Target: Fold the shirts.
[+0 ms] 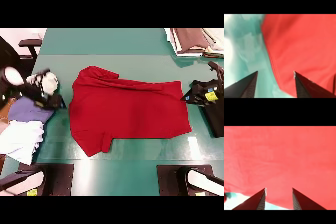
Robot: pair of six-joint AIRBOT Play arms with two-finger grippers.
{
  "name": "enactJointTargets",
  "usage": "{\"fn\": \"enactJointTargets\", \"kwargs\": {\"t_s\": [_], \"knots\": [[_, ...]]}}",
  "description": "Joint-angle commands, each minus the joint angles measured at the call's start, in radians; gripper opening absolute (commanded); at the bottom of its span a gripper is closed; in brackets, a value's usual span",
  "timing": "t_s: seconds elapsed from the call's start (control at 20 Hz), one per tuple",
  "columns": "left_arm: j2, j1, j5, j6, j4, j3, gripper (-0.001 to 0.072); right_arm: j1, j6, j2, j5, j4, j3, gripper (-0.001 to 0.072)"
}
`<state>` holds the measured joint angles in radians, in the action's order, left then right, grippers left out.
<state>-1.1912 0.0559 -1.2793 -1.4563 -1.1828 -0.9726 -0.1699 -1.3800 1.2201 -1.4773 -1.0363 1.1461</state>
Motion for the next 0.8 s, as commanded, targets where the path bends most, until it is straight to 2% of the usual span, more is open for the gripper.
{"fn": "enactJointTargets", "kwargs": {"t_s": [0.0, 0.2, 0.45, 0.5, 0.55, 0.6, 0.75], "knots": [[0.136, 0.002, 0.085, 0.024, 0.132, 0.294, 0.0531, -0.044, 0.013, -0.112, 0.046, 0.049, -0.132, 0.0379], [0.147, -0.021, 0.142, 0.027, 0.171, 0.415, 0.0531, -0.043, 0.013, -0.156, 0.047, 0.05, -0.138, 0.038], [0.147, -0.186, 0.219, -0.023, 0.175, 0.436, 0.0529, -0.043, 0.013, -0.187, 0.048, 0.048, -0.138, 0.0379], [0.147, -0.189, 0.226, -0.038, 0.18, 0.436, 0.0408, -0.043, 0.013, -0.192, 0.047, 0.045, -0.138, 0.038], [0.147, -0.189, 0.238, -0.037, 0.185, 0.436, 0.0209, -0.043, 0.013, -0.194, 0.044, 0.04, -0.138, 0.0379], [0.147, -0.189, 0.249, -0.037, 0.187, 0.43, 0.0042, -0.043, 0.024, -0.193, 0.04, 0.038, -0.138, 0.0379], [0.148, -0.189, 0.226, -0.036, 0.188, 0.365, 0.0026, -0.045, 0.035, -0.194, 0.012, -0.047, -0.14, 0.0379]]}}
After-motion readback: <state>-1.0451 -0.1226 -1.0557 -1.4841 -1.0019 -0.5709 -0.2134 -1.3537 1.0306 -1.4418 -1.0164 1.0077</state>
